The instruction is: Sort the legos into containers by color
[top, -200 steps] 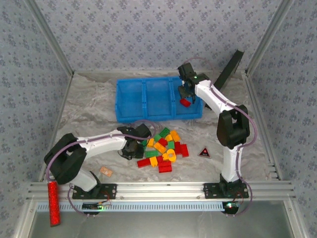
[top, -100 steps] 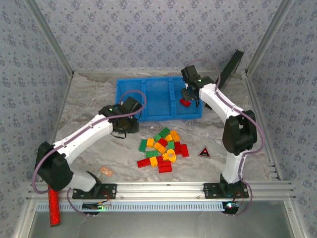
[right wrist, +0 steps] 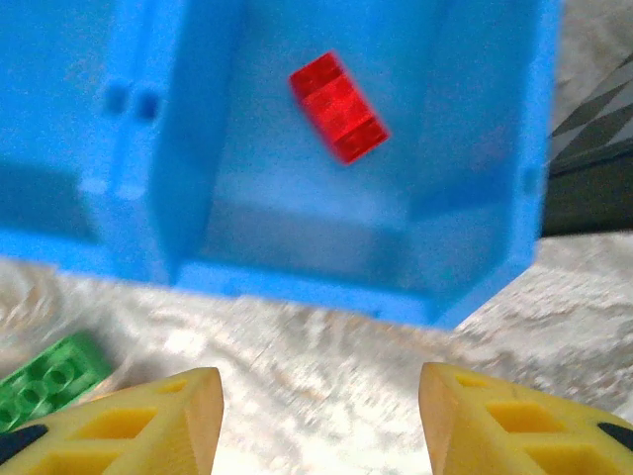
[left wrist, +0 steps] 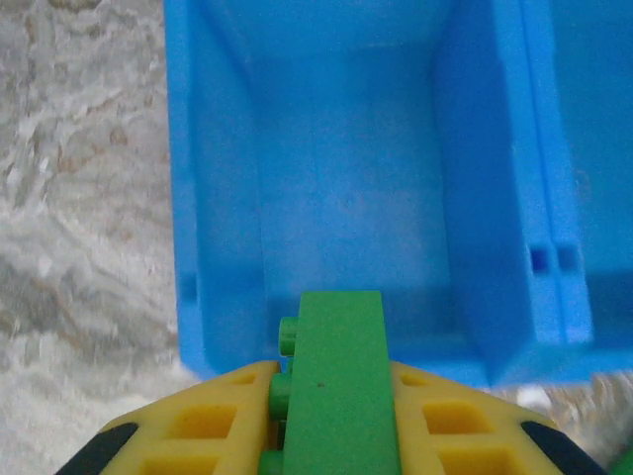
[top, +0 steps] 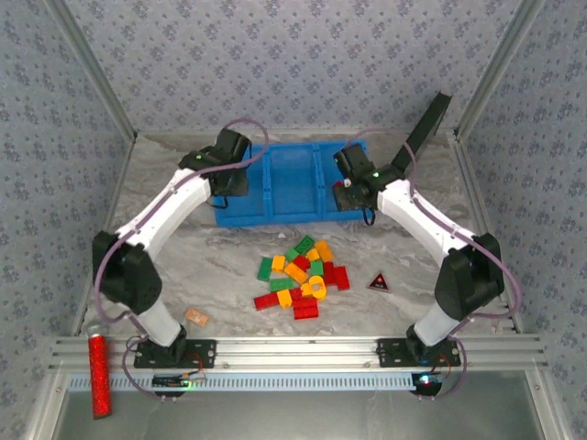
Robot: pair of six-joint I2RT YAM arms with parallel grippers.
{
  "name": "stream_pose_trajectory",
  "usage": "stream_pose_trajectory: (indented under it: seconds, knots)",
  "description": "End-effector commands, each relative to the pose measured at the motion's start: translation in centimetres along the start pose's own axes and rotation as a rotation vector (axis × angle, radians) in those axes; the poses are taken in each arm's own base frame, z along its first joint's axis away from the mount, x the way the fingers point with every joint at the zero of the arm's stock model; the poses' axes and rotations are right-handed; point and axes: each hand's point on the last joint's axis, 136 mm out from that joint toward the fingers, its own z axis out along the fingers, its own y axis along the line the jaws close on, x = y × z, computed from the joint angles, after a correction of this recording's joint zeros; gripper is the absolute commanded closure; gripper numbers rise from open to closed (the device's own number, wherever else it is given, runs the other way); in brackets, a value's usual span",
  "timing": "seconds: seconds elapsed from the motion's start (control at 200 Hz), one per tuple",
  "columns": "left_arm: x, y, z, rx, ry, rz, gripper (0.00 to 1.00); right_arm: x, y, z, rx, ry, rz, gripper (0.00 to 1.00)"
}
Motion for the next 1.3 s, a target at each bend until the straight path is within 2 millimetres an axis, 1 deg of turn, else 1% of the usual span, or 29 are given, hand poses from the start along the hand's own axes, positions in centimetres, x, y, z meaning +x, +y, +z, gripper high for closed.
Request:
stream_pose_trajectory:
  seconds: [0.0,0.105,0.19,0.215,0.225,0.24,0.37,0.485,0.625,0.87,0.965,1.149,1.294]
  knots:
    - [-2.5,-0.6,2.0,0.019,-0.032,0.033,0.74,3.0,1.8,-1.4,-0.052,0.056,0.044,0.43]
    - [-3.0,-1.2,4.8,0.024,0.001,0.048,0.74,5.2,3.5,-2.1,-0.110,0.089,0.068,0.43]
    - [-2.9,-1.7,6.9,0.026,0.035,0.060,0.74,7.1,4.6,-2.6,-0.146,0.118,0.091,0.43]
    - [-2.8,-1.8,7.4,0.028,0.046,0.061,0.74,7.3,5.0,-2.9,-0.159,0.117,0.101,0.42]
    - [-2.8,-1.9,7.6,0.031,0.049,0.063,0.74,8.2,5.0,-2.5,-0.155,0.140,0.102,0.42]
    - [-2.6,-2.0,7.9,0.033,0.057,0.065,0.74,8.8,5.0,-2.4,-0.155,0.152,0.106,0.42]
    - [-1.9,-2.6,10.1,0.036,0.097,0.069,0.74,11.6,6.2,-2.2,-0.190,0.203,0.144,0.42]
    - [-0.9,-2.7,11.4,0.032,0.133,0.070,0.72,13.1,7.2,-2.1,-0.222,0.228,0.179,0.42]
    - [0.3,-2.7,12.5,0.031,0.165,0.068,0.70,13.7,8.5,-2.0,-0.266,0.233,0.228,0.42]
    - [1.5,-2.7,13.3,0.027,0.194,0.065,0.58,13.9,9.6,-1.5,-0.293,0.236,0.262,0.42]
    - [1.6,-2.6,13.1,0.028,0.193,0.064,0.56,14.2,10.2,-1.1,-0.293,0.247,0.253,0.42]
    - [0.6,-2.7,11.8,0.049,0.155,0.054,0.54,14.5,11.5,-0.4,-0.307,0.263,0.235,0.42]
    - [-0.6,-2.9,10.1,0.080,0.115,0.048,0.51,15.0,12.4,0.3,-0.301,0.281,0.200,0.42]
